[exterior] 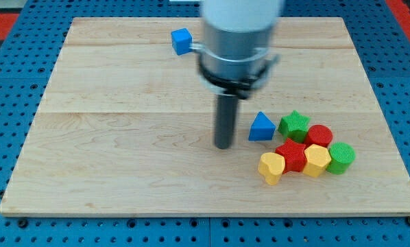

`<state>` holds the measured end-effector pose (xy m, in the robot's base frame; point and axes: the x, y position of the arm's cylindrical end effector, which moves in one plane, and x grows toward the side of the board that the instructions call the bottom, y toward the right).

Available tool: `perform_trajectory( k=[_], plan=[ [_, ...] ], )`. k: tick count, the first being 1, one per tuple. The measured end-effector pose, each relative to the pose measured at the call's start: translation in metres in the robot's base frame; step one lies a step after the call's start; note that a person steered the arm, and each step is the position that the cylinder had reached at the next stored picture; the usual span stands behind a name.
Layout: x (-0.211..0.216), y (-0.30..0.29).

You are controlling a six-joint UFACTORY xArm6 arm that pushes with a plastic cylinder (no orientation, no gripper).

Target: Move the blue triangle into the group of the blocks

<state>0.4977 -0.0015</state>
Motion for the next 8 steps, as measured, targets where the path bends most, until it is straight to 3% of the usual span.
perform_trajectory(
  k=[1,2,4,5,7,8],
  plan=[
    [-0.060,-0.037],
    [-0.098,0.035],
    [-0.027,0.091],
    [-0.026,0.078],
    [-0.107,0.086],
    [-0.112,0.087]
  ],
)
